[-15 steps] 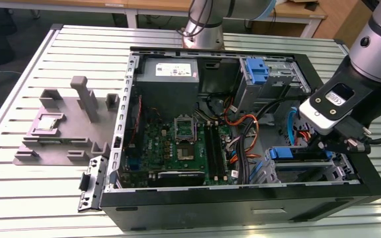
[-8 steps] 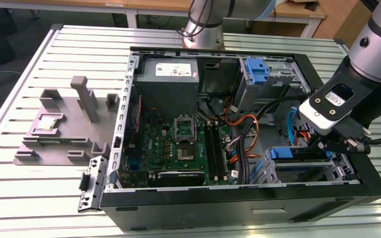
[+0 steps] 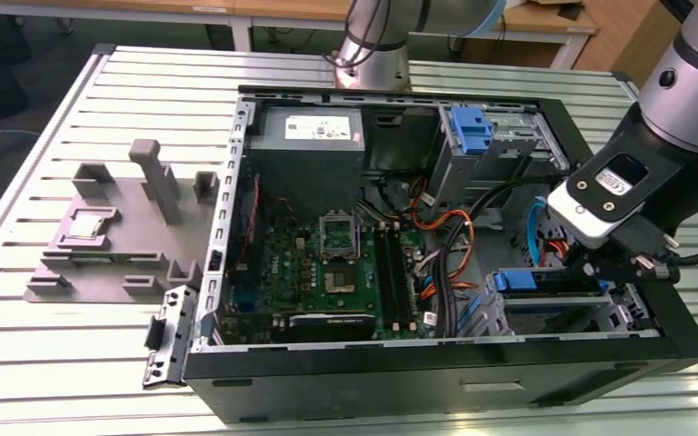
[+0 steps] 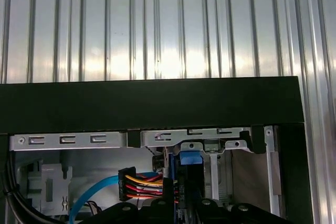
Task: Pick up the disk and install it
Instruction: 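Insert the first disk wire, then insert the second disk wire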
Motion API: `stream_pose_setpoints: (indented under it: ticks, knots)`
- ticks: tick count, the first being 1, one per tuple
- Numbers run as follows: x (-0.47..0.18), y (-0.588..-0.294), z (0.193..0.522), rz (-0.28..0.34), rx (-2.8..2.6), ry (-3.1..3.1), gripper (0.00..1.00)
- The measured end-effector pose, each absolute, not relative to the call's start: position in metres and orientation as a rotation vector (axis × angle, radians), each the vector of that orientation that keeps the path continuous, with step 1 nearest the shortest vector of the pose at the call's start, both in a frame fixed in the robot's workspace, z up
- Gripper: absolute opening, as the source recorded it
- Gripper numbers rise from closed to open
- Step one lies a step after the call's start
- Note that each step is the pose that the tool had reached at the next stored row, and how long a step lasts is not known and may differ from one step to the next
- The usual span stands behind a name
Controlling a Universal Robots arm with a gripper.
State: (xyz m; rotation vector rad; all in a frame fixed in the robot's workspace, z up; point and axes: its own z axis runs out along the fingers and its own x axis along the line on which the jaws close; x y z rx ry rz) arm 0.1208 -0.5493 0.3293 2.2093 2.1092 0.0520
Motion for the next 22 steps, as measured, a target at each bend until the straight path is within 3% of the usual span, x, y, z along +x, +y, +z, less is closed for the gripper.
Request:
stream_pose_setpoints:
  ticks: [11,15,22]
  knots:
    - [0.121,-0.549,0.342,0.041,2.215,2.114,0.24]
    - [0.122,-0.549,0.343,0.034,2.218,2.118,0.10]
    - [0.122,-0.549,0.343,0.030,2.220,2.120,0.10]
